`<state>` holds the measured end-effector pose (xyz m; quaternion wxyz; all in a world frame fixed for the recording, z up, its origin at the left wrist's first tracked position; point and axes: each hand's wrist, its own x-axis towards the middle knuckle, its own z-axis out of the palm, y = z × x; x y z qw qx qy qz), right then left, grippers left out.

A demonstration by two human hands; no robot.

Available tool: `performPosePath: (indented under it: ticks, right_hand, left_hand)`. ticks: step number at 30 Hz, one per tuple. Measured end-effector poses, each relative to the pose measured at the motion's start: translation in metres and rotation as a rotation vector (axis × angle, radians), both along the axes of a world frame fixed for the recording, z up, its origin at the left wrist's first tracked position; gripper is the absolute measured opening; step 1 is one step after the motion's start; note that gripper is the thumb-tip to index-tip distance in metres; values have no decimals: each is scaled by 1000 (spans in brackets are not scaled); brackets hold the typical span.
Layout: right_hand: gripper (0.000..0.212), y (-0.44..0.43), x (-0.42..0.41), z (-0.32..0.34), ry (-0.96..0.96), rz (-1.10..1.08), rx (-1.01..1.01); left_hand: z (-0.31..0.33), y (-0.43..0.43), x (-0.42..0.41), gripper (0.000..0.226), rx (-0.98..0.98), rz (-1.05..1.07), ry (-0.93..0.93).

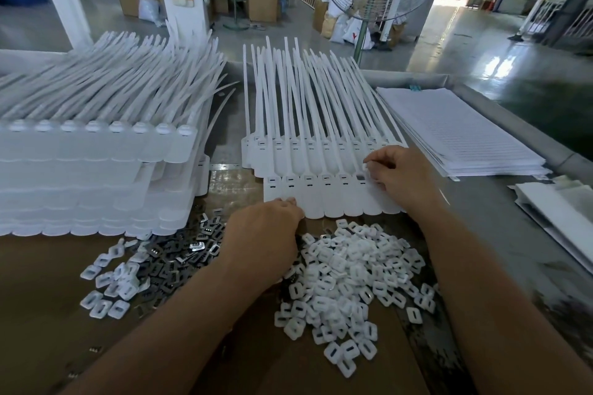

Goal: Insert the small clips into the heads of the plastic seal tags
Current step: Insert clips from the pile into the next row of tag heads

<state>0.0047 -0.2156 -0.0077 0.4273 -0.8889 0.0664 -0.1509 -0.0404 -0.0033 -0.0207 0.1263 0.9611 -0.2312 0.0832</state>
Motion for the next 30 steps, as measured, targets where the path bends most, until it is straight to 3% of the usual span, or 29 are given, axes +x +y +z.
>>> performPosePath:
  ticks: [8,17,30]
  right_hand:
    - [9,2,5,-6,108,15,-165]
    - [6,-1,8,-10,94,22,-279]
    - [4,-4,11,-15,102,21,-308]
  left_hand:
    - [-1,-1,1,41,20,-1,4]
    - [-3,-2,2,42,20,-3,19]
    - [-3,-2,0,41,32,0,17]
